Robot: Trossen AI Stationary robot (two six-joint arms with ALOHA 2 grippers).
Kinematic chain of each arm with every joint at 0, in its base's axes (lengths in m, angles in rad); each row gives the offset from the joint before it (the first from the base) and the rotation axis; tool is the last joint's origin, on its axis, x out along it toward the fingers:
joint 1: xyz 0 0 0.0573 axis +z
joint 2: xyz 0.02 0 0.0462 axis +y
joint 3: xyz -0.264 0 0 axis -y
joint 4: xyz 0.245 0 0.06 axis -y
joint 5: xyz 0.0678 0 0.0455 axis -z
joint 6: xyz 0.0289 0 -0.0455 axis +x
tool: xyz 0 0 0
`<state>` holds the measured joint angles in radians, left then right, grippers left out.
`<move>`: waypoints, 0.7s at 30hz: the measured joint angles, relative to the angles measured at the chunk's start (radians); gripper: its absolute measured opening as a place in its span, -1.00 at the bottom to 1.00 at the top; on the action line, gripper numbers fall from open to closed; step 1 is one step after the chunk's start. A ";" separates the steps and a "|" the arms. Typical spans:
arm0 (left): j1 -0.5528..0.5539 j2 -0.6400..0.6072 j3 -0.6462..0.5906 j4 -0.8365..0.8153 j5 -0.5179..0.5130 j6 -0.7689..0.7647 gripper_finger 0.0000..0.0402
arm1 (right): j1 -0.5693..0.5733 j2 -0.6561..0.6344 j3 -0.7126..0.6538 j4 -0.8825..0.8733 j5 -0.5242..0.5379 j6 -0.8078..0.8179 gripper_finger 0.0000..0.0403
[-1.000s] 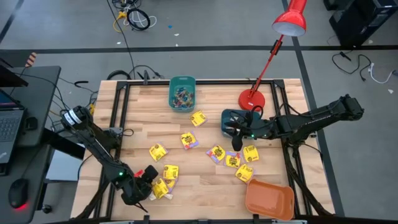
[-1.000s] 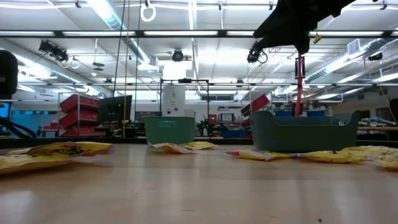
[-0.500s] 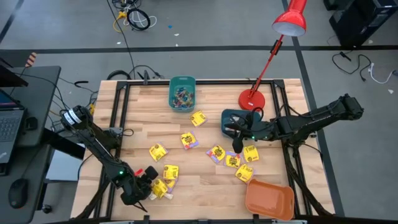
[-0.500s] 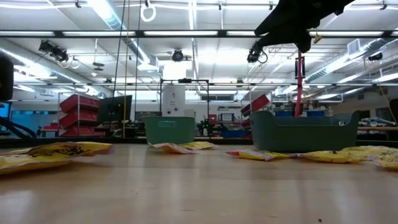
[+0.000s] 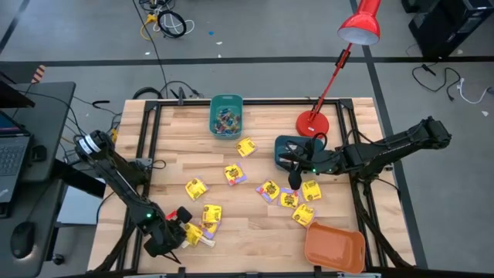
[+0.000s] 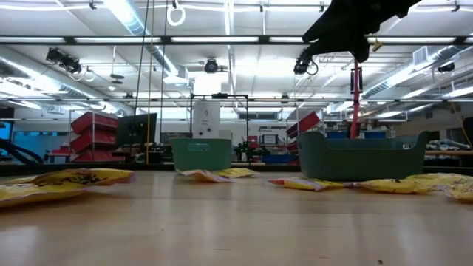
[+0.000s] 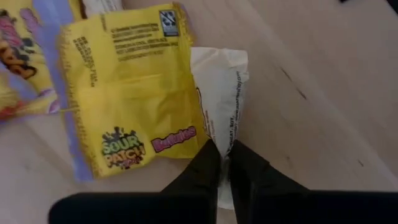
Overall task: Sort candy
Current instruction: Put the white chocolate bar into the blue bin
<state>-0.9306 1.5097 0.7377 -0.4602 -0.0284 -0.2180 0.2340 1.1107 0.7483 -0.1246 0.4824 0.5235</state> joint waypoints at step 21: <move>0.004 -0.014 0.393 -0.545 -0.460 0.117 -0.90 | 0.000 0.000 0.000 -0.003 0.026 -0.028 -0.34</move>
<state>-0.9271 1.4956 1.1308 -1.0051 -0.4885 -0.1012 0.2340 1.1107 0.7483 -0.1272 0.5083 0.4953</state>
